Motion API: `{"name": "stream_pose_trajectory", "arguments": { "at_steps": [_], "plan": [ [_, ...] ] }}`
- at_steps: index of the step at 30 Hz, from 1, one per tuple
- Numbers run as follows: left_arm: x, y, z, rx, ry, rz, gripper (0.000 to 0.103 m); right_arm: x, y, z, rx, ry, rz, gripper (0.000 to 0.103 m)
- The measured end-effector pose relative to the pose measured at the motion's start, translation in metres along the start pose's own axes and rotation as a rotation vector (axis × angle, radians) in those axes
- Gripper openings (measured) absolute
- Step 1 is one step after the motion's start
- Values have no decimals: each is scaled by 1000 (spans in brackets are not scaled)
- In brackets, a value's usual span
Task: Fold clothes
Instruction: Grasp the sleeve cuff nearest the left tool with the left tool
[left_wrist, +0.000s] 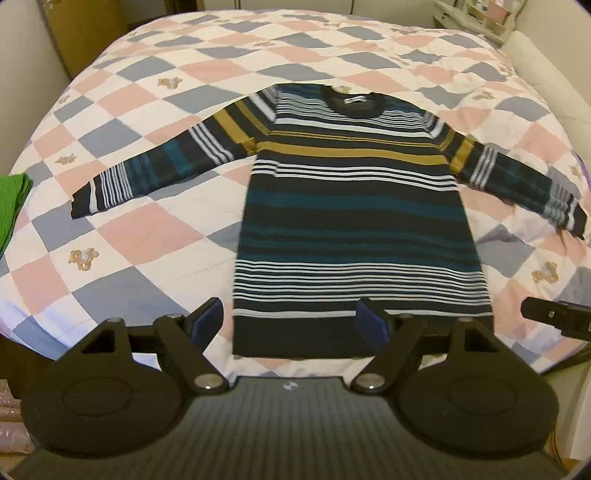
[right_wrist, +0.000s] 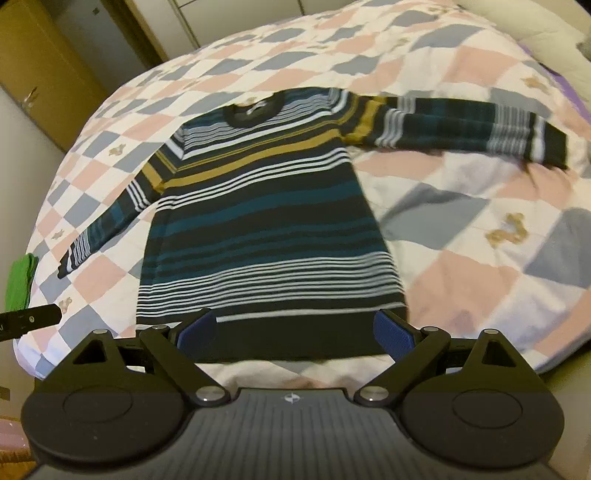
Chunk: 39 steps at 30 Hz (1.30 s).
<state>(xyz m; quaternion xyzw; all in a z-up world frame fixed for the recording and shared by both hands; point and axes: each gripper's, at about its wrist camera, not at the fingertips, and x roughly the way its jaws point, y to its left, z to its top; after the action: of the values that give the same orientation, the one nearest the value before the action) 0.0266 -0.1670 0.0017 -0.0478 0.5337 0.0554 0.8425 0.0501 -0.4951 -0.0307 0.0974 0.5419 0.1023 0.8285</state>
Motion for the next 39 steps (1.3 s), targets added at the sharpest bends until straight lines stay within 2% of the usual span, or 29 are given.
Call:
{"name": "stream_pose_trajectory", "arguments": {
  "at_steps": [7,14,16,19,24,29,32,36,39],
  "plan": [
    [48,92,34,-121,38,-8,83,56,71,36,-119,38,66,83],
    [117,204,69,-266,107,-16,82,147,173,74,-300,77,120,76],
    [135,235,75,-324,105,-33,79,175,205,80,-367,96,119,73],
    [162,281,83,-431,86,-58,78,213,255,89,-462,127,134,70],
    [216,356,90,-697,71,-133,73,266,320,91,-628,131,164,69],
    [262,401,94,-837,71,-139,72,319,379,84,-857,94,162,67],
    [280,419,90,-900,65,-134,72,348,412,73,-1031,46,149,62],
    [298,431,87,-960,57,-130,73,380,445,59,-1223,-47,130,52],
    [310,435,91,-971,46,-131,75,400,462,51,-1309,-90,109,50]
  ]
}}
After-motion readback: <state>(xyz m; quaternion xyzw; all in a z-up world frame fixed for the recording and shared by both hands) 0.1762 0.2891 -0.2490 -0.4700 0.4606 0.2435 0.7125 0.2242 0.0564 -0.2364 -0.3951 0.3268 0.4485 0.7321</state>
